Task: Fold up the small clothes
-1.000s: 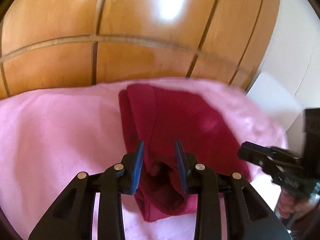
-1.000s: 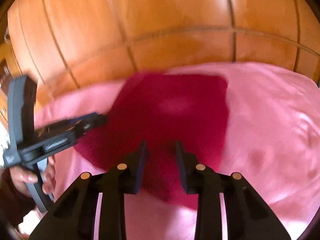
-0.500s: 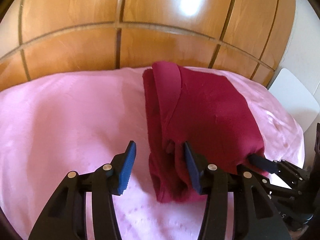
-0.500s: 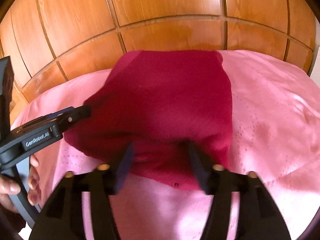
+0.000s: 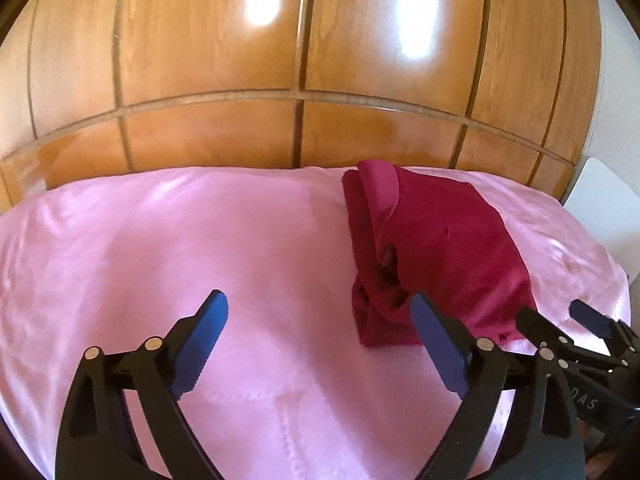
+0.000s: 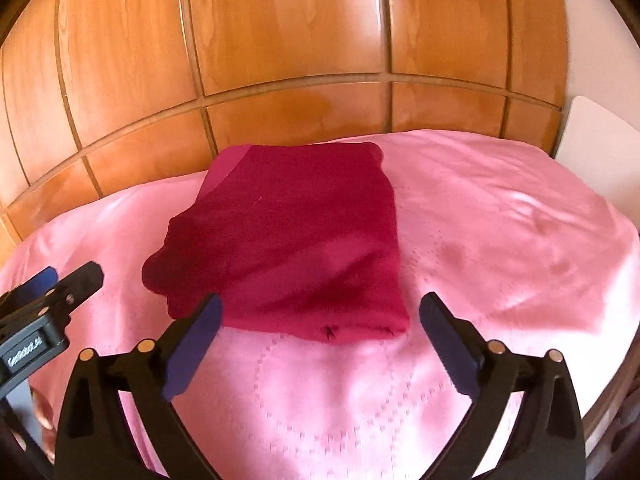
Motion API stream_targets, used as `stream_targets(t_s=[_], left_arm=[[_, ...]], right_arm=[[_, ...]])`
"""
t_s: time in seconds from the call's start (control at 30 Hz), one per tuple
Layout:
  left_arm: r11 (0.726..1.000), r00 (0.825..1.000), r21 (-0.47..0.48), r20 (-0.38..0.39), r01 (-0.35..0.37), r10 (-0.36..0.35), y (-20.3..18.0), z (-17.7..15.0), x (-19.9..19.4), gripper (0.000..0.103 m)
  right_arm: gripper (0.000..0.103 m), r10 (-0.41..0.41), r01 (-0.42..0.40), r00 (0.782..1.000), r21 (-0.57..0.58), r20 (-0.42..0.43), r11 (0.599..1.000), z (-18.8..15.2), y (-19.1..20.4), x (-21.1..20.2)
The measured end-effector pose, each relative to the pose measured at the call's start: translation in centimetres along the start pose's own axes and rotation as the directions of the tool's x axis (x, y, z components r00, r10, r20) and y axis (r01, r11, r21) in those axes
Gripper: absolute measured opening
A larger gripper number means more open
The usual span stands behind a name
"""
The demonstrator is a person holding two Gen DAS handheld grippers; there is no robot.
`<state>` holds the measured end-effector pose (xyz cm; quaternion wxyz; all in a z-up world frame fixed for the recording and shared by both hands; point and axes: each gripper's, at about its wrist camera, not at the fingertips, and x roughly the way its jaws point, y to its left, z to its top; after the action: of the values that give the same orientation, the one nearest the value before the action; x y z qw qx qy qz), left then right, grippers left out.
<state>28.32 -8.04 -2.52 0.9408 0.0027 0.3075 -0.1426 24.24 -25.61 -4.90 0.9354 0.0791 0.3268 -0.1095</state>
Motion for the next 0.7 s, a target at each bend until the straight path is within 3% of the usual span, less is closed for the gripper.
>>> stream_targets(t_s=[0.23,0.7], left_arm=[[1.000,1.000,0.000,0.011,-0.015,0.015,0.0,-2.0,-2.4,0.099],[0.998,0.998,-0.041,0.033,-0.048,0.049,0.4,-3.4,-5.6,0.099]], right_arm=[[0.100,-0.053,0.053,0.999,-0.007,0.012,0.999,-0.9,0.6,-1.7],[0.101,-0.124,0.120,0.990,0.053,0.063,0.991,-1.9,-0.1,-5.8]])
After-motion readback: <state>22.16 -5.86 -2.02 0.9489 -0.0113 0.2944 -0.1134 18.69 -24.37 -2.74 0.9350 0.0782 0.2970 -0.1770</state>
